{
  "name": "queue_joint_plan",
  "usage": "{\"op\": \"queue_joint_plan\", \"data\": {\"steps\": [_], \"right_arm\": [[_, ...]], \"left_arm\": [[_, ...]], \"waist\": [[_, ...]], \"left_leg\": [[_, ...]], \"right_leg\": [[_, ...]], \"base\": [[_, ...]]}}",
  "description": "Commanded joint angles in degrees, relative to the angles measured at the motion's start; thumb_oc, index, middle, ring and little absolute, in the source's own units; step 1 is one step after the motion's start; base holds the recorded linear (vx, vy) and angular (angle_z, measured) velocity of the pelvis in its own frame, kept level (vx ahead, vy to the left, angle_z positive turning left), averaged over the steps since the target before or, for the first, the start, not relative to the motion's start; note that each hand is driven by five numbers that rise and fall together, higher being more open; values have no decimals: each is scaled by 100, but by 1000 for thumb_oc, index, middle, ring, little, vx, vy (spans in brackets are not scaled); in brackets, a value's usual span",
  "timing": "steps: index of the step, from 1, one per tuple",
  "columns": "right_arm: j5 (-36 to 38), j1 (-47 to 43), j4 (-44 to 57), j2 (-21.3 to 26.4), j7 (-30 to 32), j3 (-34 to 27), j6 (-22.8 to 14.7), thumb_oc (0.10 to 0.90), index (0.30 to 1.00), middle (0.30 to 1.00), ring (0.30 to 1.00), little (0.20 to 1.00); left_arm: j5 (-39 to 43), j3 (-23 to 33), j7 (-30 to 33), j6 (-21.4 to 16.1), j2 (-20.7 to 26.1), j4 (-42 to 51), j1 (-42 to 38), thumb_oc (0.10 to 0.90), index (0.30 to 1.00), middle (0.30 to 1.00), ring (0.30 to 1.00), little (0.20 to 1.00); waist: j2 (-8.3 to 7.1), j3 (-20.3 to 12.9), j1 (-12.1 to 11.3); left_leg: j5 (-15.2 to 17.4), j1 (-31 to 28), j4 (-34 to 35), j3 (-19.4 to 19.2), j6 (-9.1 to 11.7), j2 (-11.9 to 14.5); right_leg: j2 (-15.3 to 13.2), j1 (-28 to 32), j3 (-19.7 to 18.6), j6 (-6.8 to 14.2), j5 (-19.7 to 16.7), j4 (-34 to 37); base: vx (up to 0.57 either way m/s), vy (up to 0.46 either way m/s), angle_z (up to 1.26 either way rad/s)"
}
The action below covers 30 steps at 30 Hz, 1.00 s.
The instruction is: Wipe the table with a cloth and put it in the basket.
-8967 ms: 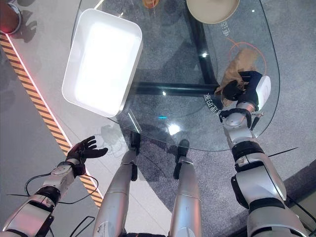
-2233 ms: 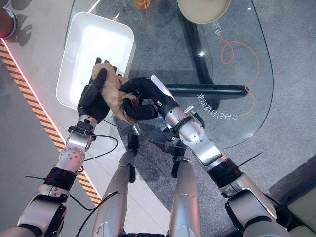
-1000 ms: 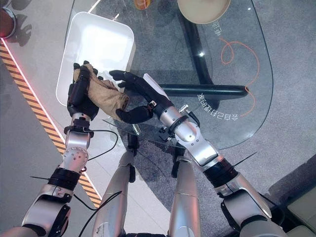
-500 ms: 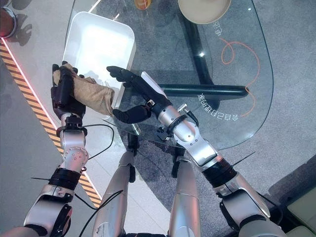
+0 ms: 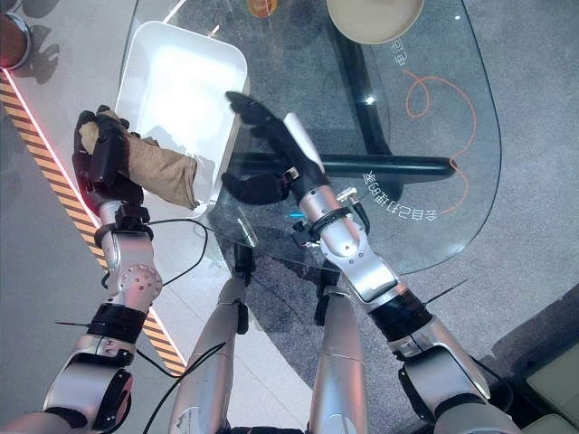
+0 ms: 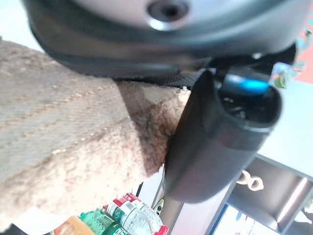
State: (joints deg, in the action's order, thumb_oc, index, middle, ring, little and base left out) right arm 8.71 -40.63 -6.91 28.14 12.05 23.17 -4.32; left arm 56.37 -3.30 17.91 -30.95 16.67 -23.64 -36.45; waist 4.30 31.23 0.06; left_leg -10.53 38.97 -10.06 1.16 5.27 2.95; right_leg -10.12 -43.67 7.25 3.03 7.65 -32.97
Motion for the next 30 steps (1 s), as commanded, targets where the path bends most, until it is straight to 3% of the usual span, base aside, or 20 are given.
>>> {"op": "queue_joint_plan", "data": {"steps": [1, 3, 8, 16, 22, 25, 30], "right_arm": [[-316, -207, 302, -104, 798, -457, -715, 800, 900, 900, 900, 900], [58, 46, -167, 10, 1252, -716, -800, 800, 900, 900, 900, 900], [202, 308, -1164, 281, 1985, -1093, -1116, 800, 900, 900, 900, 900], [335, 199, -2838, 890, 3050, -1398, -1250, 800, 900, 900, 900, 900], [508, 199, -3865, 1178, 3610, -1579, -1349, 800, 900, 900, 900, 900], [570, 275, -4486, 1224, 3775, -1796, -1580, 800, 900, 900, 900, 900], [871, 318, -5272, 1264, 3829, -2046, -1602, 800, 900, 900, 900, 900]], "left_arm": [[-815, 450, 108, -760, 576, 651, -663, 100, 300, 300, 300, 200], [-1022, 488, 239, -767, 690, 633, -601, 100, 300, 300, 300, 200], [-968, 466, 187, -639, 938, 468, -594, 100, 300, 300, 300, 200], [-871, 450, 95, -545, 1455, 25, -815, 100, 300, 300, 300, 200], [-820, 321, 156, -449, 1856, -233, -1102, 100, 300, 300, 300, 200], [-744, 265, 113, -403, 1968, -360, -1159, 100, 300, 300, 300, 200], [-777, 138, 179, -273, 2172, -587, -1365, 100, 300, 300, 300, 200]], "waist": [[-253, -143, -26], [-247, -143, 23], [-230, -143, 80], [-199, -143, 100], [-184, -143, 126], [-175, -143, 122], [-171, -143, 125]], "left_leg": [[1138, -267, -731, -439, -217, -337], [1164, -300, -711, -459, -226, -322], [1246, -349, -745, -490, -254, -310], [1302, -389, -762, -542, -266, -250], [1268, -340, -749, -573, -271, -192], [1339, -385, -785, -561, -277, -177], [1379, -377, -863, -572, -299, -148]], "right_leg": [[129, 482, 192, 174, -512, 1085], [137, 483, 131, 175, -507, 1092], [138, 495, 60, 182, -489, 1062], [182, 493, 23, 191, -482, 1022], [231, 447, -6, 172, -516, 1026], [240, 496, -14, 183, -446, 981], [243, 513, -3, 175, -430, 948]], "base": [[0, 0, 0], [0, 0, 0], [1, 3, -4], [5, -8, -6], [1, -4, -9], [11, -17, -3], [2, -6, 0]]}}
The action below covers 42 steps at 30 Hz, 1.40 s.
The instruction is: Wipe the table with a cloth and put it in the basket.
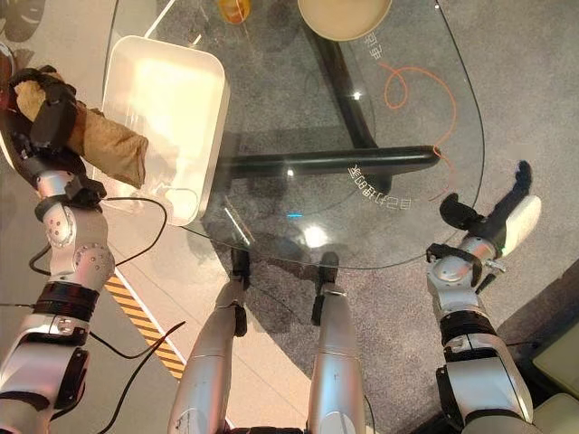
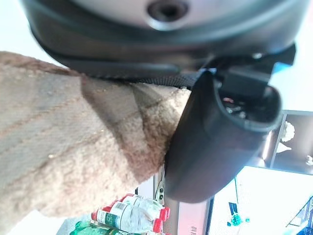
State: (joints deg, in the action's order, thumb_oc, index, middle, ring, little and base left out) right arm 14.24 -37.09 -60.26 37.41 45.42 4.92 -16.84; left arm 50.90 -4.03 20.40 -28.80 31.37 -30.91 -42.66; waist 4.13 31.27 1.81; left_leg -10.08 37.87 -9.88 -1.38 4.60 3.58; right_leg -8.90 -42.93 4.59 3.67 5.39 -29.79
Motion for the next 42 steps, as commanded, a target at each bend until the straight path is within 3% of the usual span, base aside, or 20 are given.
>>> {"op": "queue_joint_plan", "data": {"steps": [1, 4, 7, 11, 14, 27, 42], "right_arm": [[358, -47, 45, 336, 482, -237, -330, 800, 900, 900, 900, 900], [511, -31, -396, 337, 337, -305, -292, 800, 900, 900, 900, 900], [551, -5, -859, 346, 98, -249, -29, 800, 900, 900, 900, 900], [696, 161, -1180, 285, -285, -210, 393, 800, 900, 900, 900, 900], [758, 394, -1423, 170, -503, -180, 512, 800, 900, 900, 900, 900], [461, 665, -1579, -110, -1219, 182, 1011, 800, 900, 900, 900, 900], [297, 652, -1562, -221, -1350, 365, 1165, 800, 900, 900, 900, 900]], "left_arm": [[-247, 208, -57, -475, 716, 131, -773, 100, 300, 300, 300, 200], [-416, 99, 5, -400, 835, -58, -920, 100, 300, 300, 300, 200], [-784, -105, 166, -214, 971, -230, -1138, 100, 300, 300, 300, 200], [-1186, -361, 348, 132, 1120, -376, -1378, 100, 300, 300, 300, 200], [-1339, -569, 370, 438, 1193, -597, -1459, 100, 300, 300, 300, 200], [-2191, -1361, 142, 1091, 1430, -1521, -1931, 100, 300, 300, 300, 200], [-3325, -2047, 89, 1888, 1353, -2134, -2407, 100, 300, 300, 300, 200]], "waist": [[-155, -148, -49], [-146, -148, -35], [-121, -148, -24], [-88, -148, 11], [-57, -148, 48], [47, -148, 273], [139, -148, 474]], "left_leg": [[1291, -229, -876, -321, -237, -211], [1305, -207, -914, -330, -236, -193], [1349, -231, -927, -351, -229, -167], [1281, -175, -898, -373, -237, -161], [1320, -212, -914, -390, -240, -158], [1206, -258, -826, -537, -206, -122], [1089, -142, -789, -628, -180, -131]], "right_leg": [[120, 409, 265, 101, -249, 651], [120, 400, 259, 90, -235, 634], [116, 416, 246, 88, -174, 602], [136, 350, 219, 61, -222, 618], [143, 359, 188, 59, -169, 580], [168, 270, 35, 38, -220, 603], [228, 56, -157, 36, -300, 597]], "base": [[0, 0, 0], [3, -3, -1], [0, 0, 0], [0, 0, 0], [22, 9, -1], [8, 40, -5], [3, 29, -4]]}}
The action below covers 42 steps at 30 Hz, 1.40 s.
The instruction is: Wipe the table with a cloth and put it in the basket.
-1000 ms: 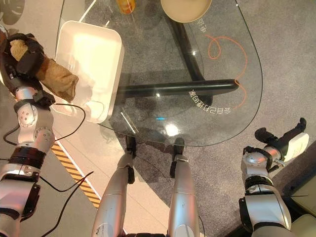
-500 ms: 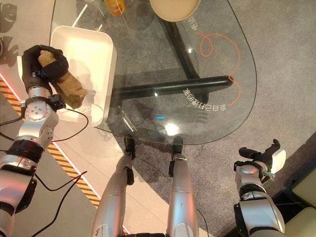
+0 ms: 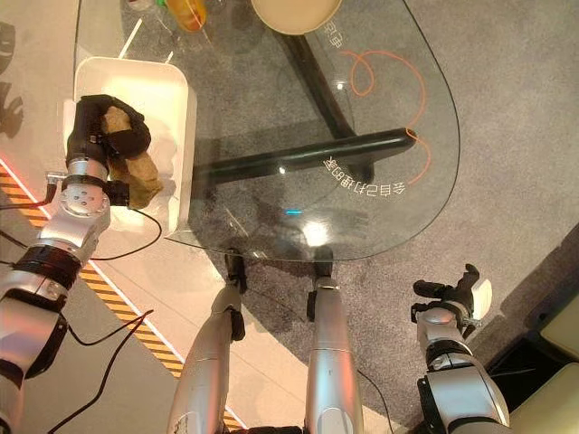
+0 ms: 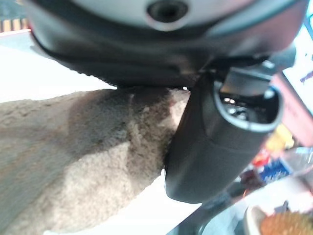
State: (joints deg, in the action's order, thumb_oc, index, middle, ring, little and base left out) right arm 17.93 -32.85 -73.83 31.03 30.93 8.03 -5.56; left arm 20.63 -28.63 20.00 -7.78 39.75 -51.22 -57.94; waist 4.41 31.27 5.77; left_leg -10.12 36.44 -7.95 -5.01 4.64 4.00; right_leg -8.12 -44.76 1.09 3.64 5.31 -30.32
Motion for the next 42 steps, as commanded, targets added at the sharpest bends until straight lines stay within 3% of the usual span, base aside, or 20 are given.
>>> {"op": "queue_joint_plan", "data": {"steps": [1, 11, 21, 31, 34, 36, 37, 38, 42], "right_arm": [[-84, 237, -208, 393, 77, 67, 65, 800, 900, 900, 900, 900], [-81, 257, -283, 250, -82, 199, 235, 800, 900, 900, 900, 900], [-107, 194, -262, 246, -79, 228, 241, 800, 900, 900, 900, 900], [-109, 185, -224, 217, -72, 288, 187, 800, 900, 900, 900, 900], [-75, 181, -209, 207, -57, 308, 147, 800, 900, 900, 900, 900], [-40, 212, -176, 178, -27, 313, 145, 800, 900, 900, 900, 900], [-33, 216, -164, 175, -29, 315, 152, 800, 900, 900, 900, 900], [-18, 214, -156, 171, -25, 322, 156, 800, 900, 900, 900, 900], [17, 221, -134, 145, -21, 356, 145, 800, 900, 900, 900, 900]], "left_arm": [[-350, 351, 116, -146, 508, -155, -923, 100, 300, 300, 300, 200], [-734, -65, -82, 409, 382, -470, -1192, 100, 300, 300, 300, 200], [-1024, -232, -167, 644, 313, -672, -1275, 100, 300, 300, 300, 200], [-1150, -314, -84, 653, 320, -787, -1369, 108, 307, 307, 307, 208], [-1262, -370, -19, 669, 323, -860, -1433, 309, 479, 479, 479, 409], [-1328, -382, 31, 658, 332, -895, -1458, 388, 547, 547, 547, 488], [-1380, -388, 65, 668, 329, -911, -1472, 668, 787, 787, 787, 768], [-1401, -400, 82, 684, 328, -922, -1488, 800, 900, 900, 900, 900], [-1403, -426, 180, 675, 345, -990, -1537, 800, 900, 900, 900, 900]], "waist": [[108, -147, 96], [114, -147, 183], [73, -147, 213], [3, -147, 222], [-53, -147, 230], [-87, -147, 230], [-101, -147, 230], [-111, -147, 230], [-152, -147, 231]], "left_leg": [[1086, 11, -981, -273, -178, -169], [1025, 128, -983, -279, -171, -179], [999, 258, -1015, -280, -159, -162], [982, 367, -1043, -249, -172, -145], [967, 426, -1054, -233, -166, -123], [964, 462, -1062, -219, -168, -118], [962, 468, -1055, -215, -169, -116], [958, 470, -1045, -212, -169, -115], [952, 484, -1041, -189, -167, -109]], "right_leg": [[152, 230, 185, 40, -299, 659], [191, 99, 102, 46, -369, 676], [225, -14, 80, 53, -410, 675], [281, -84, 69, 46, -438, 671], [310, -110, 70, 40, -455, 683], [325, -130, 73, 44, -475, 692], [330, -134, 75, 46, -482, 699], [334, -137, 76, 47, -490, 708], [343, -138, 81, 53, -513, 728]], "base": [[0, 0, 0], [0, 0, 0], [0, 0, 0], [0, 0, 0], [0, 0, 0], [-12, -35, 3], [-13, -34, 2], [0, 0, 0], [0, 0, 0]]}}
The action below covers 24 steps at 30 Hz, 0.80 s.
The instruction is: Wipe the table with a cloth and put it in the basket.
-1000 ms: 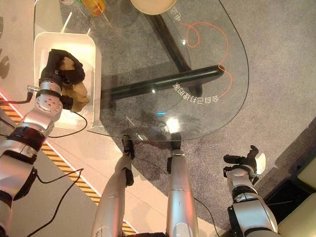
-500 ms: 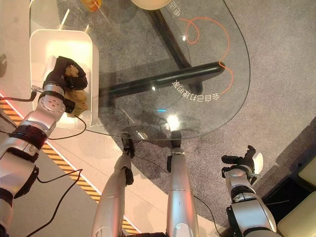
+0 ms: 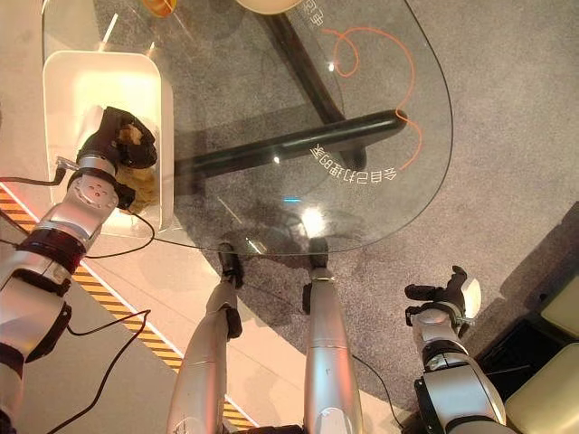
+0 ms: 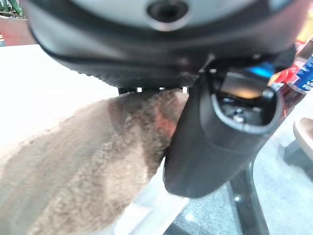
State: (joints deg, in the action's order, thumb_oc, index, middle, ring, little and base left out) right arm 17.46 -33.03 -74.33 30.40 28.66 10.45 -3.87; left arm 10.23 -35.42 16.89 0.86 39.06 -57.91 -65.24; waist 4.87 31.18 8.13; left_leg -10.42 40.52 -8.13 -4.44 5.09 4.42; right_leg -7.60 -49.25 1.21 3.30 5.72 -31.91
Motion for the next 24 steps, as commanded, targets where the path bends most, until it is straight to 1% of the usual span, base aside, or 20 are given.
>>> {"op": "queue_joint_plan", "data": {"steps": [1, 14, 24], "right_arm": [[61, 229, -77, 205, 211, 115, -22, 800, 900, 900, 900, 900], [118, 166, -93, 177, 250, 169, -36, 800, 900, 900, 900, 900], [138, 161, -110, 181, 233, 181, -83, 800, 900, 900, 900, 900]], "left_arm": [[-389, 244, 515, -174, 412, -327, -819, 800, 900, 900, 900, 900], [-446, 210, 694, -160, 428, -464, -895, 800, 900, 900, 900, 900], [-331, 213, 787, -174, 470, -434, -916, 800, 900, 900, 900, 900]], "waist": [[-201, -138, -4], [-227, -138, -23], [-190, -138, -40]], "left_leg": [[980, 84, -1024, -246, -210, -152], [956, 81, -989, -226, -193, -142], [934, 52, -931, -216, -195, -157]], "right_leg": [[293, 304, 71, 89, -562, 892], [283, 339, 93, 103, -594, 952], [277, 365, 99, 105, -597, 982]], "base": [[0, 0, 0], [0, 0, 0], [0, 0, 0]]}}
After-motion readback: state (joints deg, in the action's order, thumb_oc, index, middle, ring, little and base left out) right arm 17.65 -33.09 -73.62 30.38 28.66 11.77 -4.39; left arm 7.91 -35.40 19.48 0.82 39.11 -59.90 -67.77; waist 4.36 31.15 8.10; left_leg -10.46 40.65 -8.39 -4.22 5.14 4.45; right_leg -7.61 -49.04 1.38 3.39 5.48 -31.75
